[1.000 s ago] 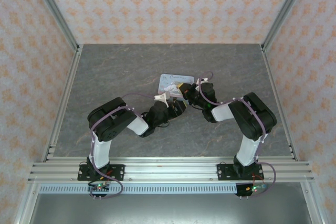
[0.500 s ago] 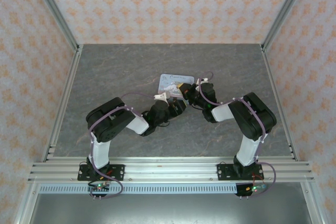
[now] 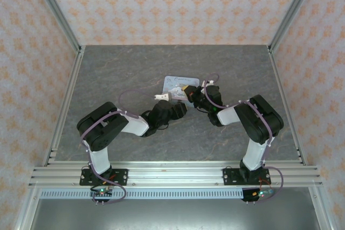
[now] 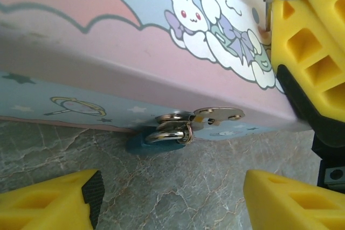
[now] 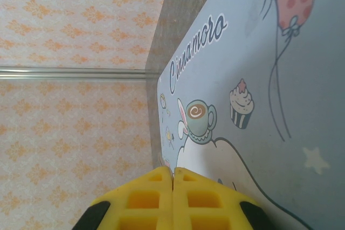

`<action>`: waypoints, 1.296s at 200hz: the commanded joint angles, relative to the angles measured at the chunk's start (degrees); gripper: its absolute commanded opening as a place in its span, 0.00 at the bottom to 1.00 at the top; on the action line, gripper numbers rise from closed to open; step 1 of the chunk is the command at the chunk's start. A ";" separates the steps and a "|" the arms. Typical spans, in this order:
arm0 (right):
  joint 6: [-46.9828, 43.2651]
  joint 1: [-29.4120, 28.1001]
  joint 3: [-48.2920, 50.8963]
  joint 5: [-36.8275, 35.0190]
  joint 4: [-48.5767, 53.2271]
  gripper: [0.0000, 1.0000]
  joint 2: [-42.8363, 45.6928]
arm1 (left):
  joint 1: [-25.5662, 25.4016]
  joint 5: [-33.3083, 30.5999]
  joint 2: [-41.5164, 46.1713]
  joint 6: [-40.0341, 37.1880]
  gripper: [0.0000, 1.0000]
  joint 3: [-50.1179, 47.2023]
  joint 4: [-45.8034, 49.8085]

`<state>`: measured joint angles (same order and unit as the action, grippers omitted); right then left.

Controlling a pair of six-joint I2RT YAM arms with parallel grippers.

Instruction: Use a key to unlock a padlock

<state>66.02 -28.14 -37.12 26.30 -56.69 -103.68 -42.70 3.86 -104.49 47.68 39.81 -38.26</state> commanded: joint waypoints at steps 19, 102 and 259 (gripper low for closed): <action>0.07 -0.26 1.53 -0.58 1.96 0.00 -1.53 | 1.04 -2.91 -0.63 -6.76 0.70 1.33 8.03; 0.23 -0.25 1.54 -0.60 1.88 0.00 -1.82 | 1.46 -3.53 -4.00 -14.84 0.70 7.83 13.28; 0.34 -0.25 1.68 -0.30 1.63 0.00 -3.31 | 1.33 11.03 -9.77 -8.22 0.69 11.36 3.06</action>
<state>66.26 -27.92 -37.06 24.82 -59.27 -104.90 -40.82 7.86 -111.11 35.57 50.33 -32.29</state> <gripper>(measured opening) 0.040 0.692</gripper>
